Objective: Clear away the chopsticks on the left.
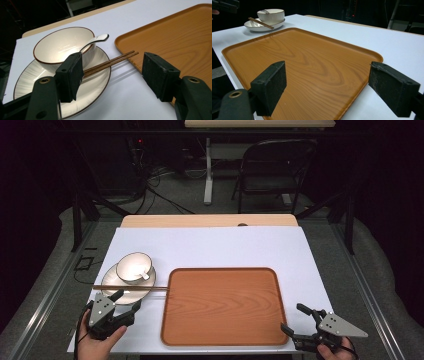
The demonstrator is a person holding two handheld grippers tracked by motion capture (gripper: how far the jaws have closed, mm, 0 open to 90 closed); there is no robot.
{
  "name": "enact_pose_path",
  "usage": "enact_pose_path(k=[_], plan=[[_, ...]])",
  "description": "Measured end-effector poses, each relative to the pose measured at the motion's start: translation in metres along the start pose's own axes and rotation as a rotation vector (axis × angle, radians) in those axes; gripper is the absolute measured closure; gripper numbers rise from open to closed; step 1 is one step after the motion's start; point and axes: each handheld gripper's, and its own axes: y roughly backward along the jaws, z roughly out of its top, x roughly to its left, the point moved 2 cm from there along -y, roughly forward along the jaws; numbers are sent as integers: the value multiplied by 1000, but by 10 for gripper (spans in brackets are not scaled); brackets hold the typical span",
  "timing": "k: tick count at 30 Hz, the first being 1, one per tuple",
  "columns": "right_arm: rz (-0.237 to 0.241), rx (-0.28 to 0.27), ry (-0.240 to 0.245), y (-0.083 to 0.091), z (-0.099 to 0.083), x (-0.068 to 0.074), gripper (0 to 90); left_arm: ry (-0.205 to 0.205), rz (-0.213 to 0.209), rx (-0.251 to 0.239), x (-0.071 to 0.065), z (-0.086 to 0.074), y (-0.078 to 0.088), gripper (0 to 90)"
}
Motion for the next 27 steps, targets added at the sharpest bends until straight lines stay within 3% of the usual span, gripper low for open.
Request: enact_pose_path(k=[6,11,14,15,19,20,21,23,27], plan=[[-2,0,1,0,0,0,143,-52,7,-11,7,6,6,370],[-2,1,-2,0,0,0,143,-90,26,7,15,9,8,397],[-1,2,-10,0,0,0,143,-147,58,31,21,10,8,414],[-1,2,-10,0,0,0,143,-147,58,31,21,10,8,423],[-5,-1,3,0,0,-1,143,-227,74,78,26,10,8,448],[-2,4,-16,0,0,0,143,-254,75,100,27,10,8,454],[-2,4,-16,0,0,0,143,-254,75,100,27,10,8,459],[-5,0,-5,0,0,-1,143,-323,82,146,29,10,7,468],[-5,1,-7,0,0,-1,143,-379,72,191,32,10,5,481]])
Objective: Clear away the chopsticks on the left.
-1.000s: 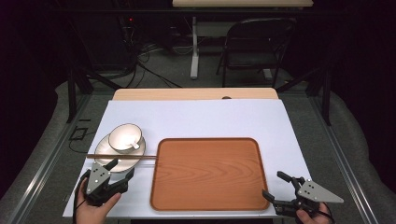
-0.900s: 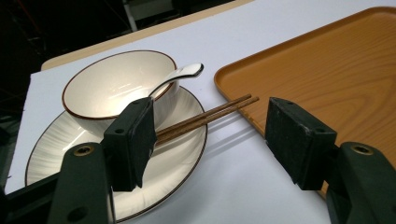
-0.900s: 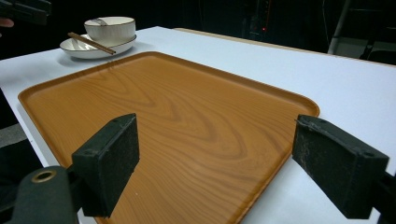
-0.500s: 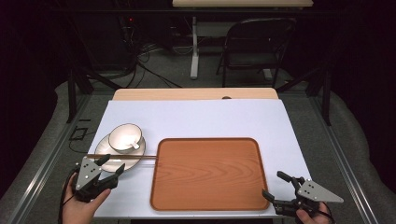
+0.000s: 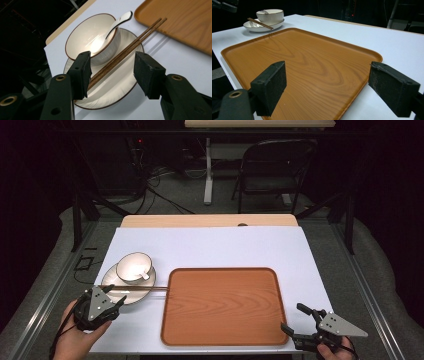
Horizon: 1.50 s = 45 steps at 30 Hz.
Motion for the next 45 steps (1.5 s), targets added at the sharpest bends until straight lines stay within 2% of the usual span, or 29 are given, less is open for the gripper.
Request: enact_pose_path(k=[1,2,3,4,5,9,10,12,17,19,21,22,23,28,34,45], plan=[[-1,-1,3,0,0,0,143,-20,2,12,1,0,-1,486],[-1,-1,3,0,0,0,143,-20,2,12,1,0,-1,489],[-1,-1,3,0,0,0,143,-69,14,38,2,0,-2,492],[0,0,-1,0,0,0,143,-69,14,38,2,0,-2,494],[1,1,-2,0,0,0,143,-124,41,60,2,0,-3,505],[1,1,-2,0,0,0,143,-199,53,102,2,2,-6,511],[1,1,-2,0,0,0,143,-216,44,115,3,3,-7,523],[1,1,-2,0,0,0,143,-223,29,138,5,4,-9,563],[1,1,-2,0,0,0,143,-269,25,214,11,3,-20,585],[1,1,-2,0,0,0,143,-273,20,219,12,3,-23,590],[2,2,-3,0,0,0,143,-311,0,254,15,0,-31,593],[2,2,-3,0,0,0,143,-311,0,254,15,0,-31,598],[3,1,-2,0,0,0,143,-329,-10,266,15,-2,-37,601],[1,0,1,0,0,-1,143,-361,-34,302,17,-5,-50,612],[1,-1,2,0,0,0,143,-326,-81,318,22,-3,-61,648],[5,-3,0,0,0,0,143,-373,-86,349,22,-4,-69,664]])
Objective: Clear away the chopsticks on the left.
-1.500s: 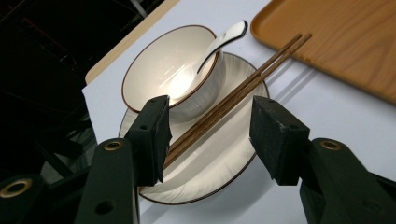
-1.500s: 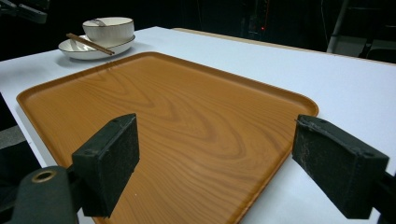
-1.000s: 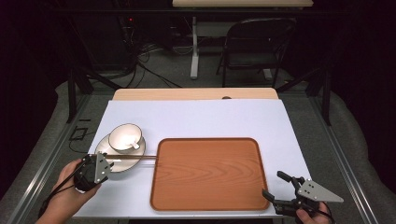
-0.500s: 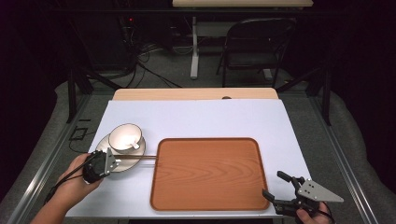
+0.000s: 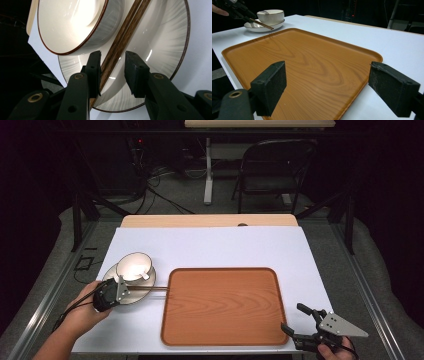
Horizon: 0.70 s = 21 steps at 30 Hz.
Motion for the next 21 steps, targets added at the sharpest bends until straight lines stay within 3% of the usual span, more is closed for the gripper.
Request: enact_pose_path(k=[6,21], plan=[[-3,-3,9,0,0,0,143,-20,0,19,-1,0,-4,688],[0,-4,-1,0,0,1,143,-135,-8,81,-4,9,-11,742]])
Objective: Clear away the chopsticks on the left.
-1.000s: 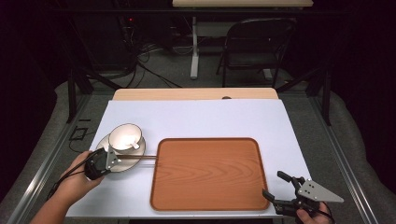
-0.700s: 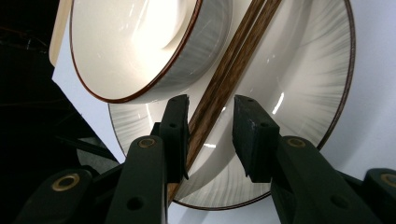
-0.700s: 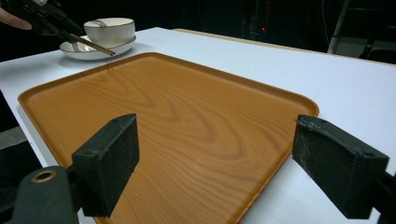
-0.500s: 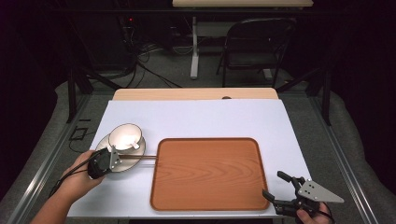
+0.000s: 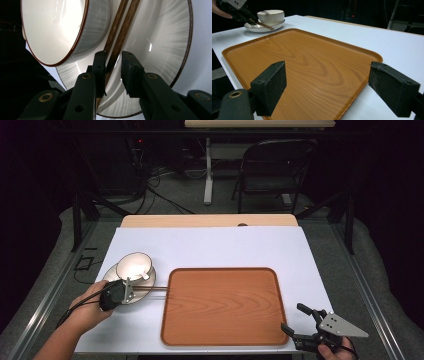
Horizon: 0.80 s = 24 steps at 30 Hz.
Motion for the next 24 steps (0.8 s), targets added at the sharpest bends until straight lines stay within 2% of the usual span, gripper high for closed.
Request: enact_pose_path(k=[4,10,15,17,19,21,23,24], plan=[[0,0,5,0,0,0,143,-9,-12,11,0,0,-2,757],[1,-1,-2,0,0,0,143,-62,-36,39,-2,2,1,787],[1,-1,2,0,0,0,143,-77,-37,52,-3,2,1,807],[0,0,0,0,0,0,143,-111,-41,52,-3,3,1,817],[1,1,-5,0,0,0,143,-122,-43,54,-3,3,1,832],[2,0,-1,0,0,0,143,-160,-40,56,-5,4,3,834],[3,0,-1,0,0,0,143,-171,-41,57,-6,4,3,835],[3,0,-2,0,0,0,143,-185,-21,56,-7,5,6,835]])
